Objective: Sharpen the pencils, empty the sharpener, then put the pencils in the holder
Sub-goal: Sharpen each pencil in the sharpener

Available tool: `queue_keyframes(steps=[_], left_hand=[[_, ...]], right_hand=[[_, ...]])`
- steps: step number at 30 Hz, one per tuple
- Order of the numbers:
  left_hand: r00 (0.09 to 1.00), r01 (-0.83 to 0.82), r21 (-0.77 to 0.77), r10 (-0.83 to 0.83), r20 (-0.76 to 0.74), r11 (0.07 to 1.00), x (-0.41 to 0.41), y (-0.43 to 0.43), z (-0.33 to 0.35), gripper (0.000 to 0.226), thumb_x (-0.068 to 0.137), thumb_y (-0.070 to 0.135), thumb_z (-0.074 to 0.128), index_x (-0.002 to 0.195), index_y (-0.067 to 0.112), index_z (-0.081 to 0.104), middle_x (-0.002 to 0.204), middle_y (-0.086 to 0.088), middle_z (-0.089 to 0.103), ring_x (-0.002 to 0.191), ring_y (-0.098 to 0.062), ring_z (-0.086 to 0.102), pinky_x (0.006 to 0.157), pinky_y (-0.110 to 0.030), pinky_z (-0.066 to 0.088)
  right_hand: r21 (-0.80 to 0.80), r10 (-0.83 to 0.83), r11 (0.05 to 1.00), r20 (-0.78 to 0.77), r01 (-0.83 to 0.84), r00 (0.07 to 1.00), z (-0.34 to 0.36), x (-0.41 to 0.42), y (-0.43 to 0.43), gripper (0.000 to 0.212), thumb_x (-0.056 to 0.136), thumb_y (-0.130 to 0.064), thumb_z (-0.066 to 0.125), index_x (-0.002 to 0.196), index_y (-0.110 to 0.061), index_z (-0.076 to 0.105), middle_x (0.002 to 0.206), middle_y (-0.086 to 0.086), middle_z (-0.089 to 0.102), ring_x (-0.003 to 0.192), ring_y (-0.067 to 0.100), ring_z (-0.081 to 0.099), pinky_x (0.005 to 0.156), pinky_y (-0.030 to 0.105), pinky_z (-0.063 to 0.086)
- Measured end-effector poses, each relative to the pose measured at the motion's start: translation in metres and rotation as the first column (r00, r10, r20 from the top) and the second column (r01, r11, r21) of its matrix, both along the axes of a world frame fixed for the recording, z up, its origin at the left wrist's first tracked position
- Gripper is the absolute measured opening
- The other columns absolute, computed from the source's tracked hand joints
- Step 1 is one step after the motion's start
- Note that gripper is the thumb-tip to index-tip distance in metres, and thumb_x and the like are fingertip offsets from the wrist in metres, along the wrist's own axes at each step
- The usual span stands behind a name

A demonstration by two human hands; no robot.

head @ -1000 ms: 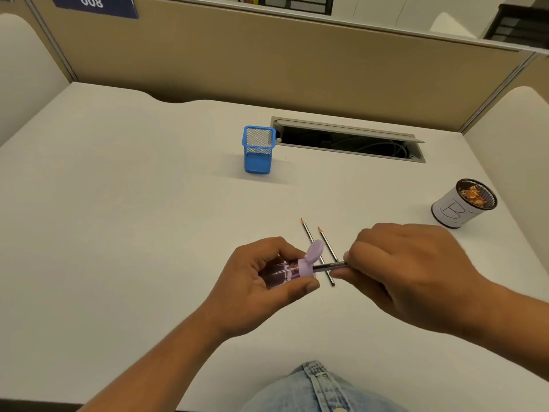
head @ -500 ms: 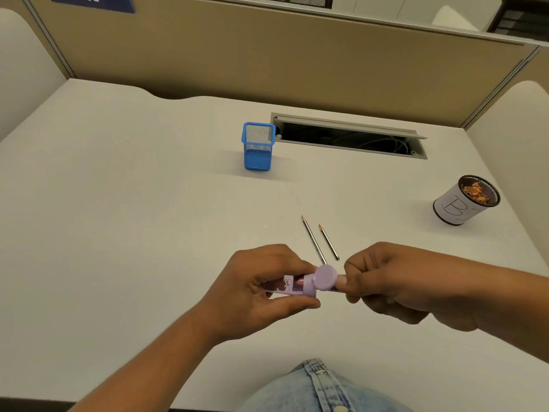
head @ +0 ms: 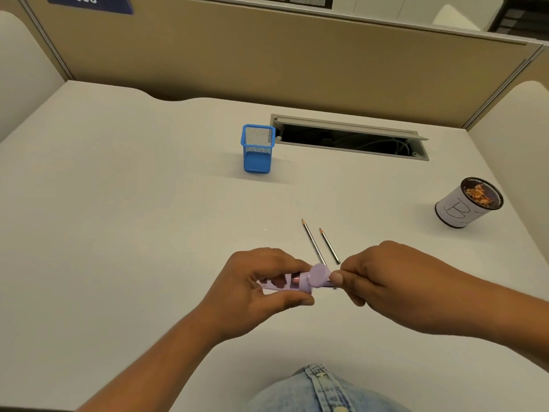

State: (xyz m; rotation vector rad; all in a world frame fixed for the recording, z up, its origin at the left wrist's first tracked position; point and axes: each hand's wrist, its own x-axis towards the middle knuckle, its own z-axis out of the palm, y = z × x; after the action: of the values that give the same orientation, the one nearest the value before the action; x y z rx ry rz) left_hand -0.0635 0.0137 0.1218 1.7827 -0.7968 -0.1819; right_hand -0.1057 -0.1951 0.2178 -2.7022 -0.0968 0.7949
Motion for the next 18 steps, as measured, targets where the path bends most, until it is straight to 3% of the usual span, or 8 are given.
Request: queue_keyframes(steps=[5,12,15,18], left_hand=[[0.993,-0.071,-0.020,0.069,-0.095,0.997,0.004,0.000,-0.004,0.022,0.072,0.034,0.080,0.094,0.030,0.076,0.086,0.017,0.072,0.080,-0.015,0.062,0.070,-0.021,0.048],[0.946,-0.192,-0.095,0.159,-0.283,0.977,0.011,-0.006,-0.015,0.025,0.072,0.034,0.081,0.096,0.029,0.074,0.093,0.003,0.073,0.090,-0.025,0.066,0.080,-0.044,0.056],[0.898,-0.287,-0.155,0.210,-0.386,0.945,0.015,-0.009,-0.018,0.023,0.072,0.025,0.083,0.093,0.023,0.074,0.090,-0.001,0.074,0.086,-0.021,0.069,0.080,-0.033,0.057],[0.795,-0.443,-0.221,0.267,-0.545,0.869,0.021,-0.013,-0.024,0.023,0.066,0.022,0.079,0.088,0.026,0.076,0.088,0.002,0.077,0.080,-0.017,0.069,0.076,-0.021,0.056]], right_hand=[[0.086,-0.083,0.992,-0.064,0.089,0.994,-0.003,0.007,-0.004,0.045,0.098,-0.053,0.039,0.071,-0.024,0.061,0.057,-0.005,0.070,0.041,0.004,0.048,0.051,0.020,0.040],[0.224,-0.172,0.959,-0.020,0.172,0.985,-0.013,0.018,-0.012,0.038,0.094,-0.053,0.047,0.074,-0.027,0.065,0.063,-0.008,0.068,0.043,0.005,0.044,0.049,0.022,0.038],[0.357,-0.291,0.892,-0.013,0.276,0.957,-0.021,0.024,-0.015,0.033,0.095,-0.043,0.051,0.074,-0.024,0.068,0.064,-0.008,0.068,0.044,0.004,0.042,0.047,0.017,0.035],[0.488,-0.472,0.772,0.012,0.407,0.882,-0.048,0.032,-0.017,0.030,0.098,-0.032,0.052,0.077,-0.023,0.071,0.067,-0.007,0.069,0.053,0.011,0.049,0.055,0.025,0.040]])
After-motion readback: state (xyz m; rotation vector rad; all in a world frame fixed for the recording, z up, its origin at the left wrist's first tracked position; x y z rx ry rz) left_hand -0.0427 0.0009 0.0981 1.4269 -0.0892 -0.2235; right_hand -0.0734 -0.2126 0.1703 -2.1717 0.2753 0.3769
